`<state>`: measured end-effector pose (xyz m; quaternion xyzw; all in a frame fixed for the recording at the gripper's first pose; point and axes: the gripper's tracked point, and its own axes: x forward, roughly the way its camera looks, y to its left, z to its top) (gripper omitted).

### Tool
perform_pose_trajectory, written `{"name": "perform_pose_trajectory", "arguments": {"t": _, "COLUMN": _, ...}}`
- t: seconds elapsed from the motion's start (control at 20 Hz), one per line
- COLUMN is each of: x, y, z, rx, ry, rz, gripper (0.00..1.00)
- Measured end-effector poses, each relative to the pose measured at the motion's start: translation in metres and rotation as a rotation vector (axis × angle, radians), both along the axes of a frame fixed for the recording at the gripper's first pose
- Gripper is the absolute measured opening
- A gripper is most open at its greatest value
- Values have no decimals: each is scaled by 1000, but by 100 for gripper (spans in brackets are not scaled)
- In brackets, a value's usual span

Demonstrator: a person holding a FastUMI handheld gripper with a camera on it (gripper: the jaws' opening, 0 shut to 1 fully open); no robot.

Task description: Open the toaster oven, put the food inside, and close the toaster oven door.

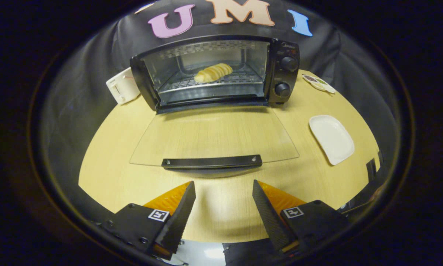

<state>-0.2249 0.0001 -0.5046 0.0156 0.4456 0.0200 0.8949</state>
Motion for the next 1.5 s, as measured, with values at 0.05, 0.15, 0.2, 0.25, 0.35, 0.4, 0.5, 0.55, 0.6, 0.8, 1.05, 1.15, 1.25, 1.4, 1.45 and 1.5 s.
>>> {"name": "perform_pose_trajectory", "arguments": {"t": 0.05, "x": 0, "y": 3, "z": -4, "rx": -6, "ry": 7, "rz": 9, "gripper": 95}}
{"name": "perform_pose_trajectory", "arguments": {"t": 0.15, "x": -1, "y": 7, "z": -8, "rx": -20, "ry": 20, "rz": 22, "gripper": 94}}
{"name": "perform_pose_trajectory", "arguments": {"t": 0.2, "x": -1, "y": 8, "z": -11, "rx": -25, "ry": 24, "rz": 25, "gripper": 94}}
{"name": "perform_pose_trajectory", "arguments": {"t": 0.25, "x": -9, "y": 13, "z": -15, "rx": -30, "ry": 29, "rz": 26, "gripper": 94}}
{"name": "perform_pose_trajectory", "arguments": {"t": 0.35, "x": -4, "y": 11, "z": -15, "rx": -36, "ry": 23, "rz": 16, "gripper": 94}}
{"name": "perform_pose_trajectory", "arguments": {"t": 0.4, "x": -2, "y": 10, "z": -15, "rx": -34, "ry": 22, "rz": 9, "gripper": 94}}
{"name": "perform_pose_trajectory", "arguments": {"t": 0.5, "x": 5, "y": 8, "z": -16, "rx": -32, "ry": 16, "rz": -7, "gripper": 94}}
{"name": "perform_pose_trajectory", "arguments": {"t": 0.55, "x": 6, "y": 8, "z": -16, "rx": -28, "ry": 18, "rz": -7, "gripper": 94}}
{"name": "perform_pose_trajectory", "arguments": {"t": 0.6, "x": 6, "y": 9, "z": -15, "rx": -30, "ry": 19, "rz": -1, "gripper": 94}}
{"name": "perform_pose_trajectory", "arguments": {"t": 0.8, "x": 9, "y": 8, "z": -14, "rx": -49, "ry": 10, "rz": 9, "gripper": 94}}
{"name": "perform_pose_trajectory", "arguments": {"t": 1.05, "x": 11, "y": 10, "z": -1, "rx": -47, "ry": -18, "rz": 20, "gripper": 93}}
{"name": "perform_pose_trajectory", "arguments": {"t": 1.15, "x": 14, "y": 14, "z": 7, "rx": -28, "ry": -36, "rz": 17, "gripper": 94}}
{"name": "perform_pose_trajectory", "arguments": {"t": 1.25, "x": 20, "y": 17, "z": 16, "rx": -15, "ry": -59, "rz": 17, "gripper": 94}}
{"name": "perform_pose_trajectory", "arguments": {"t": 1.4, "x": 37, "y": 23, "z": 35, "rx": 3, "ry": -110, "rz": 21, "gripper": 93}}
{"name": "perform_pose_trajectory", "arguments": {"t": 1.45, "x": 43, "y": 25, "z": 41, "rx": 12, "ry": -127, "rz": 18, "gripper": 93}}
{"name": "perform_pose_trajectory", "arguments": {"t": 1.5, "x": 50, "y": 27, "z": 47, "rx": 21, "ry": -142, "rz": 14, "gripper": 93}}
